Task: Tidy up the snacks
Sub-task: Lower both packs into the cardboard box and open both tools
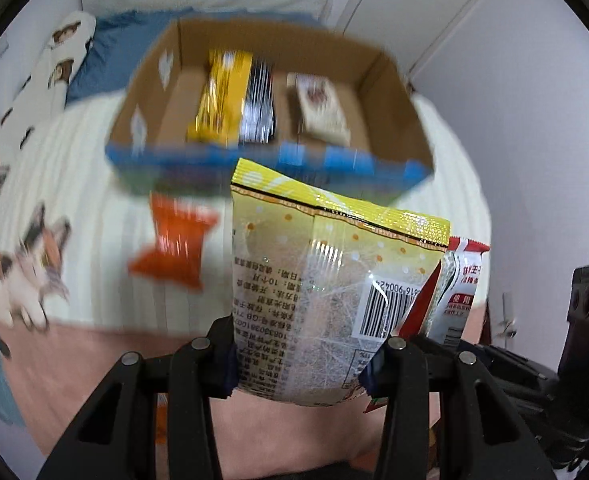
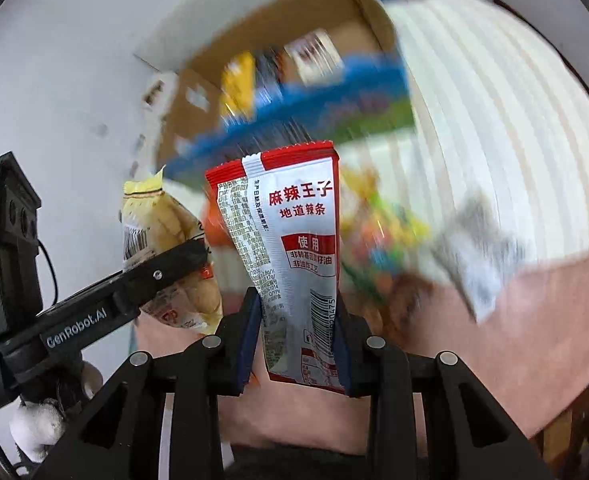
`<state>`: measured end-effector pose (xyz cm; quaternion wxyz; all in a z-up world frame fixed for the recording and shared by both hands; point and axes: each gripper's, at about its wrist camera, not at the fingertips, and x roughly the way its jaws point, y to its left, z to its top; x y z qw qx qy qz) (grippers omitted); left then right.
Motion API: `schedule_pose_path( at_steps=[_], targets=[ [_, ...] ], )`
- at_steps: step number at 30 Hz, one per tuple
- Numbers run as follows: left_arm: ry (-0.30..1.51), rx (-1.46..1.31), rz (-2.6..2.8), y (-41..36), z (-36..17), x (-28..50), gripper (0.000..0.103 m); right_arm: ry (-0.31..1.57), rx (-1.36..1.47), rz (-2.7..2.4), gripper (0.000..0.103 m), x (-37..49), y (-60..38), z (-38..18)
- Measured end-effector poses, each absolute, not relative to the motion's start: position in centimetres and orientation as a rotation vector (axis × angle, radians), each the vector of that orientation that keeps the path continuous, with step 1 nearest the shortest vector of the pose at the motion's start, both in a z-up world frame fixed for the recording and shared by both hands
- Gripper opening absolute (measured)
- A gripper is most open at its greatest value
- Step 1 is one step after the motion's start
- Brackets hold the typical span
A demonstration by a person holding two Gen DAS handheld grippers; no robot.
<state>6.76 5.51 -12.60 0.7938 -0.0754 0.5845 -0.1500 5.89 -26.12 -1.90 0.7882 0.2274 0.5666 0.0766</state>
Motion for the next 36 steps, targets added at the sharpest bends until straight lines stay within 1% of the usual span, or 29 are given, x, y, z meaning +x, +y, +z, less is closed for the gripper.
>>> schedule_pose_path(
  at_steps=[2, 5, 10, 12, 16, 23, 26, 28, 29, 30, 31, 32, 34, 36],
  targets=[
    [1.232, -0.185, -0.315, 4.6, -9.8, 8.5, 0.041, 1.181, 0.477, 0.172, 0.035, 8.0, -26.1, -0.1],
    [1.227, -0.211, -0.298, 3.0, -8.5, 13.1, 0.041, 1.147, 0.453, 0.172, 0.035, 12.8, -25.8, 1.7],
    [1.312, -0.267, -0.273, 3.2, -8.6, 20.5, 0.041, 1.153, 0.439, 0.16, 0.035, 21.0, -25.3, 1.8],
    [1.369, -0.287, -0.258, 3.5, -10.3, 23.7, 0.041, 1.167, 0.439, 0.153, 0.035, 23.6, -25.0, 1.2],
    [1.464, -0.286, -0.202, 4.4, -14.3, 27.6, 0.041, 1.216, 0.435, 0.138, 0.035, 27.9, -24.2, -1.1],
    [1.599, -0.294, -0.154, 4.8, -20.4, 29.8, 0.041, 1.362, 0.392, 0.083, 0.035, 31.3, -23.5, -7.5],
    [1.656, -0.279, -0.146, 4.6, -22.6, 29.9, 0.042, 1.453, 0.365, 0.08, 0.035, 32.3, -23.2, -10.3],
    [1.696, -0.288, -0.151, 4.6, -23.8, 29.8, 0.042, 1.528, 0.339, 0.068, 0.04, 33.0, -23.1, -12.0],
    [1.715, -0.282, -0.159, 4.5, -24.4, 29.9, 0.043, 1.564, 0.319, 0.058, 0.054, 33.3, -23.0, -12.7],
    [1.714, -0.272, -0.156, 4.5, -24.5, 29.8, 0.044, 1.58, 0.313, 0.061, 0.077, 33.5, -23.0, -13.0],
    [1.702, -0.251, -0.146, 4.5, -24.4, 29.9, 0.051, 1.592, 0.311, 0.076, 0.086, 33.6, -22.9, -13.2],
    [1.693, -0.235, -0.141, 4.5, -24.3, 30.0, 0.065, 1.595, 0.305, 0.077, 0.091, 33.6, -22.8, -13.4],
    [1.685, -0.245, -0.15, 4.5, -24.0, 30.0, 0.072, 1.592, 0.274, 0.076, 0.091, 33.7, -22.7, -13.3],
    [1.666, -0.25, -0.156, 4.3, -23.4, 29.9, 0.077, 1.587, 0.246, 0.068, 0.094, 33.6, -22.6, -13.2]
  ],
)
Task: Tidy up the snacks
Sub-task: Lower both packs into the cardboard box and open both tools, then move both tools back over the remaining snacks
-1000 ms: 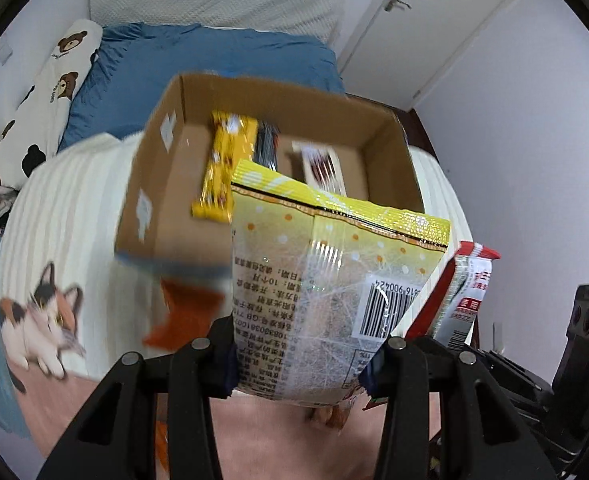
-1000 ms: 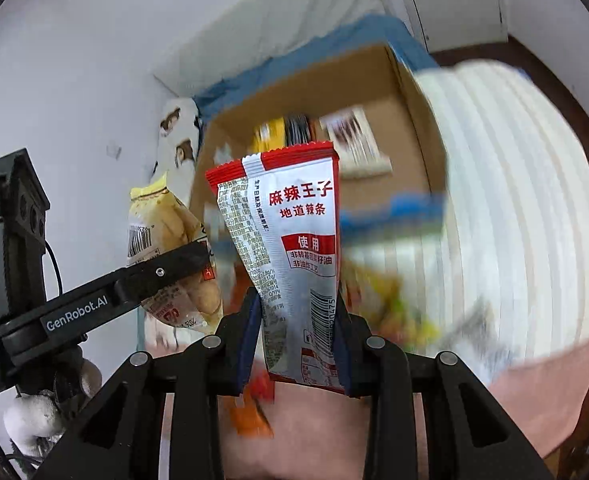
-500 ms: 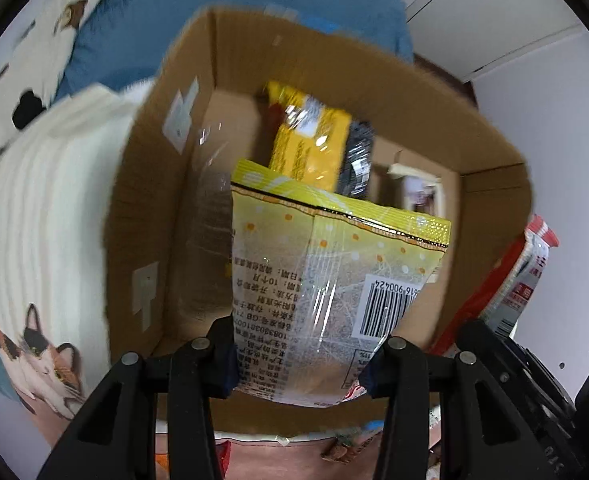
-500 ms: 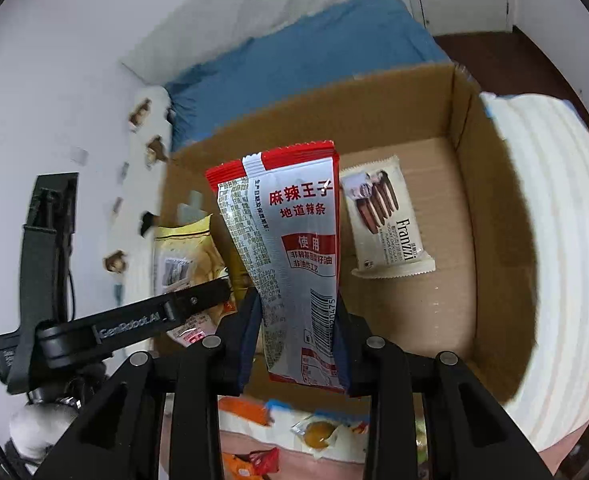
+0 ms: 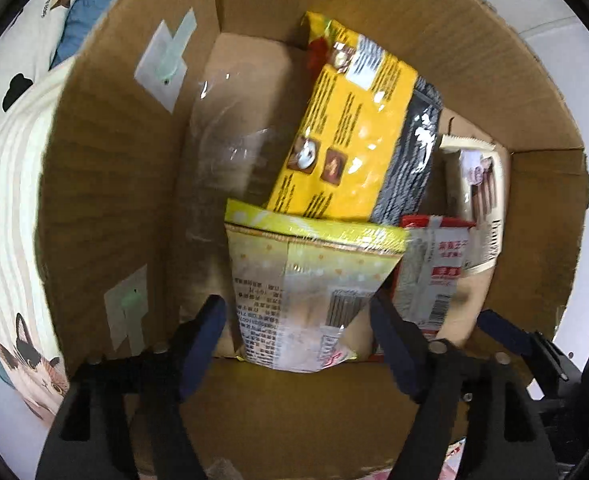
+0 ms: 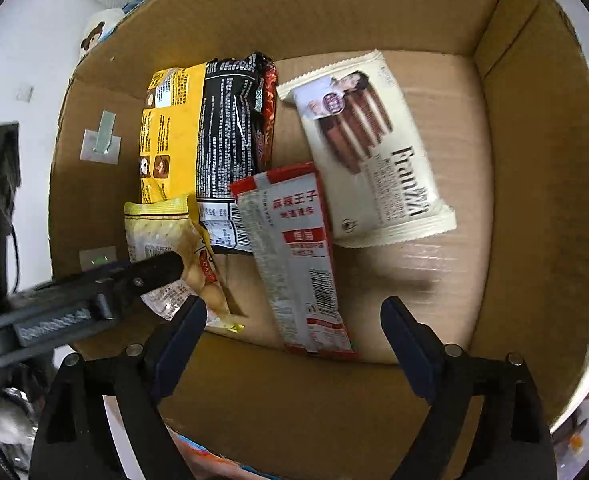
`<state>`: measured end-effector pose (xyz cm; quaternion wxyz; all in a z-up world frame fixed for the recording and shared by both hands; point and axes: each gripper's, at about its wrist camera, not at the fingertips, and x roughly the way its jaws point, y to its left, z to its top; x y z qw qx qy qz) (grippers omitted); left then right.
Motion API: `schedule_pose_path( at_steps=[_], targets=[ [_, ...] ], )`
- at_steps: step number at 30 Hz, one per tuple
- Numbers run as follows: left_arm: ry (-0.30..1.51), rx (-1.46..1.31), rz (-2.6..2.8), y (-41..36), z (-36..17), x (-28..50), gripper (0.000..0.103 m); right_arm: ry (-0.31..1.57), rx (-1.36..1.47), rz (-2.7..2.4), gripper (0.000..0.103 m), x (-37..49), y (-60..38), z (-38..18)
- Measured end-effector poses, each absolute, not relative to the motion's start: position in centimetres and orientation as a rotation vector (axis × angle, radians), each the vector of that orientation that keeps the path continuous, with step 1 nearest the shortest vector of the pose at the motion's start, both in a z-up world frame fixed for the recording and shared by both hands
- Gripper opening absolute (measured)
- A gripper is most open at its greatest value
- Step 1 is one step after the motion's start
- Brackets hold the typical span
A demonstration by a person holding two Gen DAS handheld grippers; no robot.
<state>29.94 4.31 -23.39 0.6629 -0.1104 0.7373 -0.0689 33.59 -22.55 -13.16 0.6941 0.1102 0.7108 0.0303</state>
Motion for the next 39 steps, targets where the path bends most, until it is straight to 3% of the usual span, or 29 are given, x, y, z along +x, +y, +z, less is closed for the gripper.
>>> schedule_pose_path(
  at_steps=[3, 21, 39],
  targets=[
    [1.637, -0.226, -0.156, 3.5, -22.2, 29.6, 0.088, 1.562, 0.221, 0.06, 0.096, 33.3, -22.3, -12.3],
    [1.206, -0.049, -0.091, 4.0, -12.8, 21.1, 0.088, 1.249, 0.12, -0.053, 0.097, 25.3, -23.3, -4.5],
    [0.93, -0.06, -0.068, 5.9, -5.0, 11.1, 0.088, 0.985, 0.102, -0.012, 0.097, 15.0, -20.8, 4.9]
  ],
)
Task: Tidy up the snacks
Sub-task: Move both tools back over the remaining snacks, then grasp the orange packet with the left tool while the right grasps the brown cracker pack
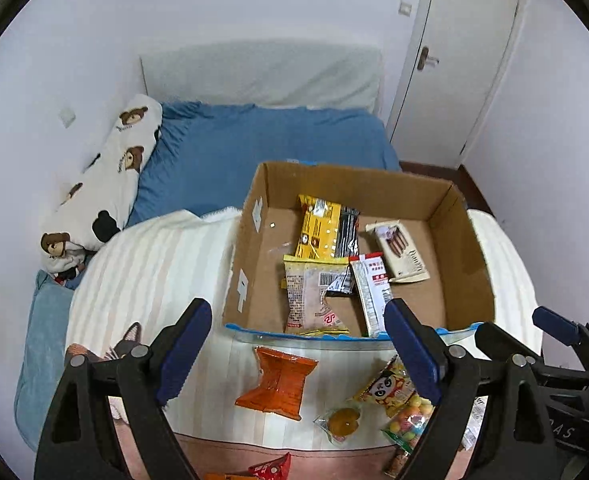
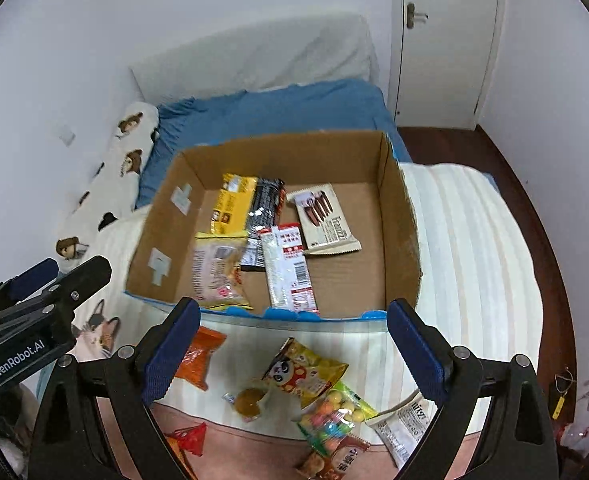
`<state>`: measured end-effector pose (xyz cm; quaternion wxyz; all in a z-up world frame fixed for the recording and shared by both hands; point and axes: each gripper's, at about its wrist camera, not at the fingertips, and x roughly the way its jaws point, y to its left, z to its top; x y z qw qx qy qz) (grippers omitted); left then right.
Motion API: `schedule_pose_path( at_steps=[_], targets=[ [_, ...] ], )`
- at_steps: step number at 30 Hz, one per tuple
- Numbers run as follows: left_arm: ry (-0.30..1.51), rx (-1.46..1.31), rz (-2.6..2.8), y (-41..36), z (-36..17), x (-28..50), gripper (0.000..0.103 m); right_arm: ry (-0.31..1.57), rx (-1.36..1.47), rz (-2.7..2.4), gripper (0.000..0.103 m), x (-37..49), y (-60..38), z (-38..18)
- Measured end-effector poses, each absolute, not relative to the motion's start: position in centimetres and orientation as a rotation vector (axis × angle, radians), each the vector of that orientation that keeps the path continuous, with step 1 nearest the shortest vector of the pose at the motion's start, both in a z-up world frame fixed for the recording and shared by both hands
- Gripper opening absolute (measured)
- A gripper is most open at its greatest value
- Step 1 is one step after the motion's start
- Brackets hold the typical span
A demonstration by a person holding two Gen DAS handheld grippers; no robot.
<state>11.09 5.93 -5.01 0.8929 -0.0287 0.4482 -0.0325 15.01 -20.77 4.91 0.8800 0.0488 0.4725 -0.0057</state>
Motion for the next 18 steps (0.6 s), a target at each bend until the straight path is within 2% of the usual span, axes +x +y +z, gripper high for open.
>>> schedule_pose_path(
  at_steps=[5, 9, 18],
  targets=[
    [0.909, -0.056, -0.062, 6.9, -4.1, 8.1, 0.089, 0.992, 0.166, 0.024, 0.097, 11.8, -20.9, 5.1],
    [0.973, -0.037, -0.026, 8.2, -6.6, 5.3, 0.088, 1.078, 0.222, 0.04, 0.097, 9.5, -21.4, 2.2],
    [1.339, -0.063, 0.036, 12.2, -20.8, -1.1, 0.088, 1.354, 0.398, -0.02, 0.097, 3.5, -24.3, -9.9]
  ],
)
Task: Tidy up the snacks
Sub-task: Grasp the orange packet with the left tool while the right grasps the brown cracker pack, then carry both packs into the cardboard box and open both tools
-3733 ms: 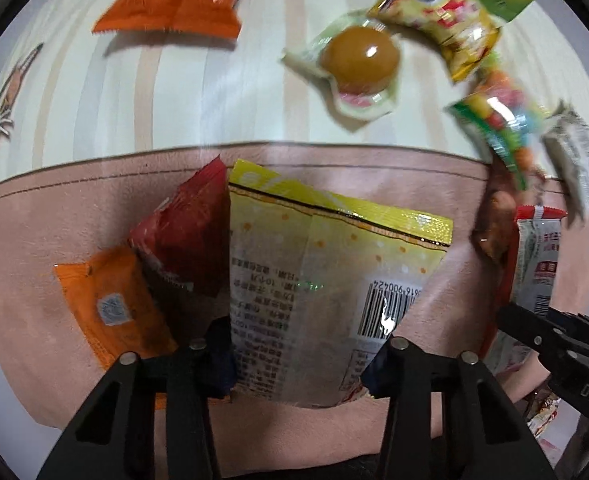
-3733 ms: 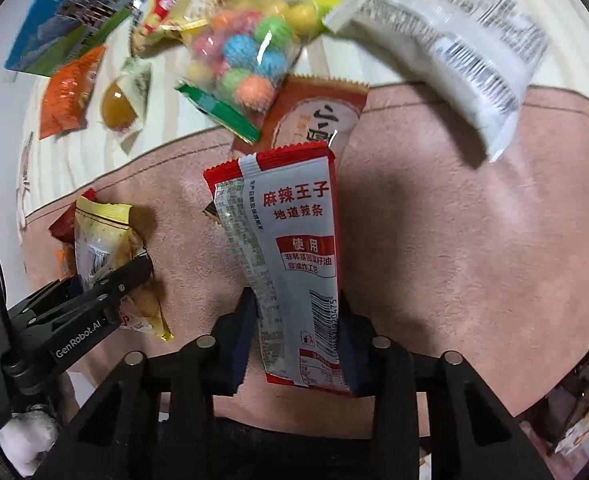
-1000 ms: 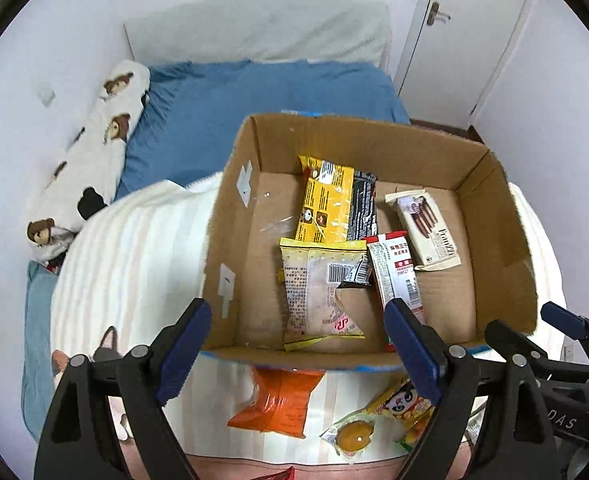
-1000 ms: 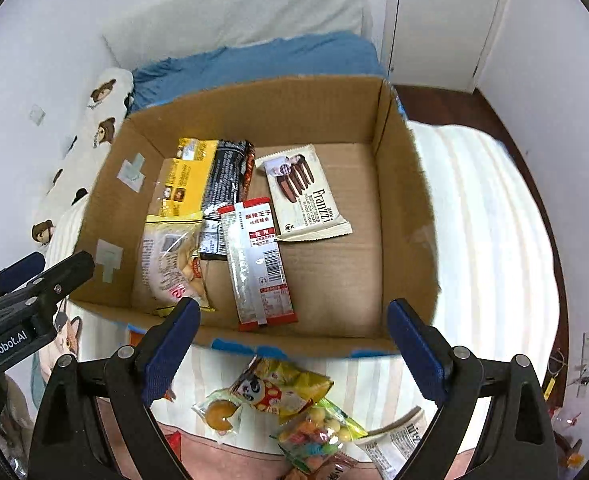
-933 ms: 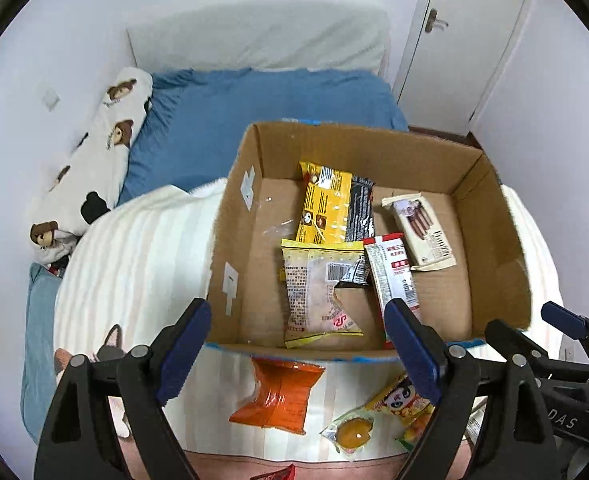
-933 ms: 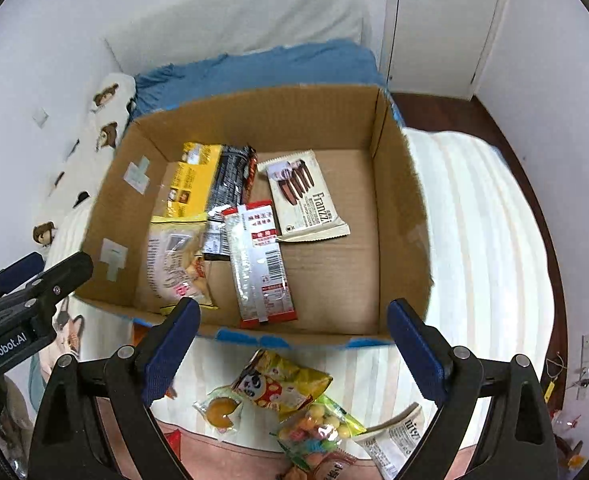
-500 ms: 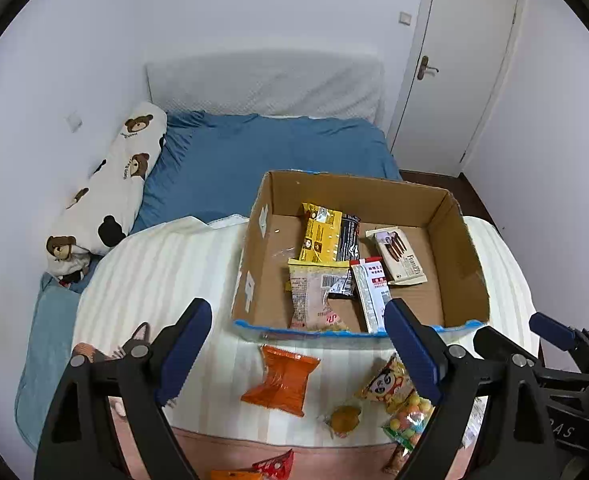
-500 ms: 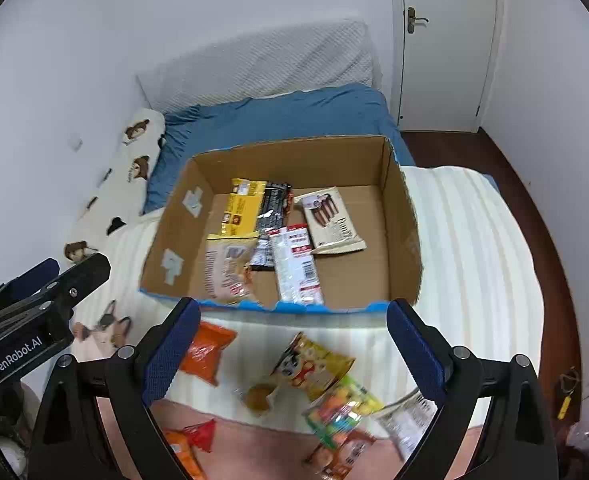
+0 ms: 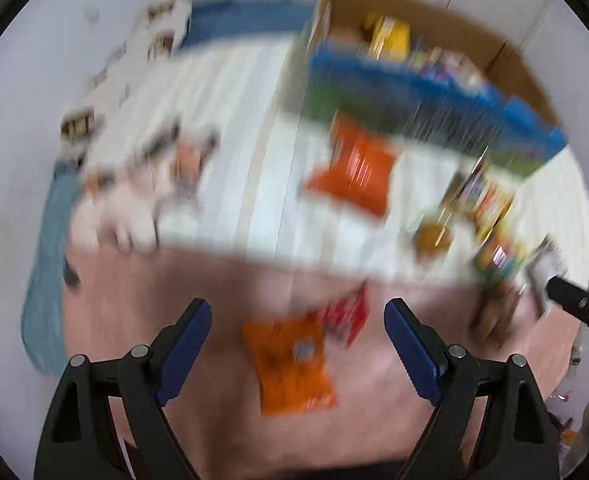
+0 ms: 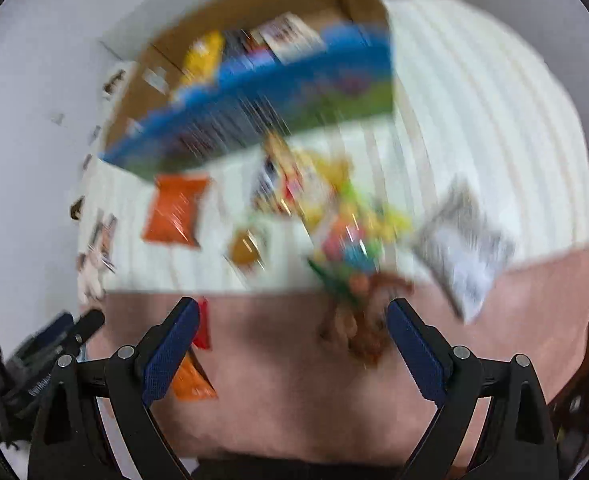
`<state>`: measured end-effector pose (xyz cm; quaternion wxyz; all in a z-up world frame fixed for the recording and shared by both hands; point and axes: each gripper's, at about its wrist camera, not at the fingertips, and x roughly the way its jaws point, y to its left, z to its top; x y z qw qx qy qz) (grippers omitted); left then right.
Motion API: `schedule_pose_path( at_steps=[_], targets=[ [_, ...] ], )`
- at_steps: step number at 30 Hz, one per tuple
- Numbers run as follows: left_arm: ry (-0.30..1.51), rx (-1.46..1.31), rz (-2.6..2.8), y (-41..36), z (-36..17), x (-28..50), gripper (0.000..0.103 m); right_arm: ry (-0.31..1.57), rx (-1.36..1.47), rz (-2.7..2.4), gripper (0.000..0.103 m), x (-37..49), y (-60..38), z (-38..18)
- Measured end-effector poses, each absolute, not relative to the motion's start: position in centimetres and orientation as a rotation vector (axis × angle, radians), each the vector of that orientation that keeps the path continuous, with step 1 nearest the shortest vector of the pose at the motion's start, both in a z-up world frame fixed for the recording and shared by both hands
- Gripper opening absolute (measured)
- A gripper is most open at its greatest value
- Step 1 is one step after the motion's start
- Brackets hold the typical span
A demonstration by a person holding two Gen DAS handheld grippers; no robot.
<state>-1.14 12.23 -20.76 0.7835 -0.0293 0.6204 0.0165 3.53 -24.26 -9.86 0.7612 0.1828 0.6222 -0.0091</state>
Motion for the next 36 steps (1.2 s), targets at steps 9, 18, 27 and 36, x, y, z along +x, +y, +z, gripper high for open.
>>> schedule_pose_path(
  at_steps=[9, 18, 27, 36],
  targets=[
    [1.63, -0.331, 0.04, 14.2, -31.8, -4.0, 0.088, 1.437, 0.63, -0.146, 0.096, 1.9, -28.4, -17.3],
    [1.557, -0.201, 0.056, 11.4, -32.5, -2.5, 0.068, 1.486, 0.379, -0.221, 0.065, 4.5, -25.9, -21.1],
    [1.535, -0.088, -0.027, 6.3, -32.4, -4.2, 0.065, 1.565, 0.197, -0.021, 0.059, 0.1, -23.3, -21.1],
    [1.55, 0.049, -0.066, 1.6, -33.8, -5.1, 0.065, 1.629, 0.231, 0.022, 0.075, -1.7, -22.0, -22.4]
  ],
)
